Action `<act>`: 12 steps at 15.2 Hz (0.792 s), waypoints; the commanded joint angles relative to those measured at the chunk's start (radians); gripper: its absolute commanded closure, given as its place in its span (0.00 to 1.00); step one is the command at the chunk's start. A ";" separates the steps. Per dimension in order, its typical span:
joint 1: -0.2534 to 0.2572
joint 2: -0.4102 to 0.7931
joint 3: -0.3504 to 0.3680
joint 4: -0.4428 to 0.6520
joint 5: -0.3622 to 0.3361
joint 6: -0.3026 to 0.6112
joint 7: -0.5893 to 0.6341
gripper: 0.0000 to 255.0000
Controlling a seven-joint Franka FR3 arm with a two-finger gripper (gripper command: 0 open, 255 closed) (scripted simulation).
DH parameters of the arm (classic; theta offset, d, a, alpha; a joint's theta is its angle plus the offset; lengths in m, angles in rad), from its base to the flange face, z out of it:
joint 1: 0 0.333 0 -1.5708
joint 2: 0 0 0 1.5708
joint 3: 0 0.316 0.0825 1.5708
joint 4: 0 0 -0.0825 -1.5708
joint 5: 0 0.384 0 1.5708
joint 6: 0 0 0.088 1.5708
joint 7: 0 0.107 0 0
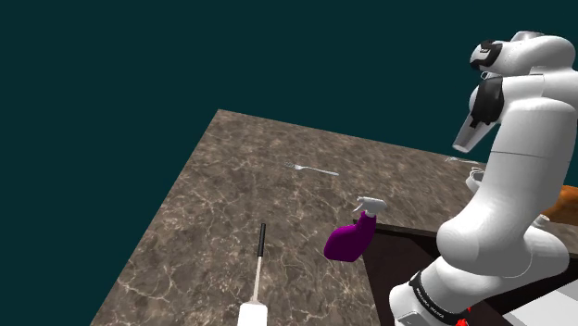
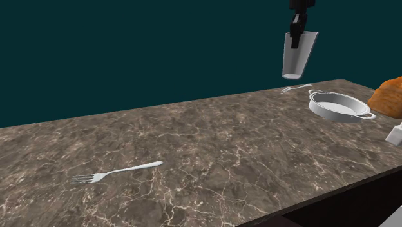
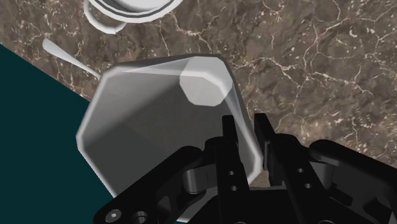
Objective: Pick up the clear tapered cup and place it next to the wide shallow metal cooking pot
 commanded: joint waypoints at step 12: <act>0.042 -0.005 0.005 -0.192 0.001 0.181 0.004 1.00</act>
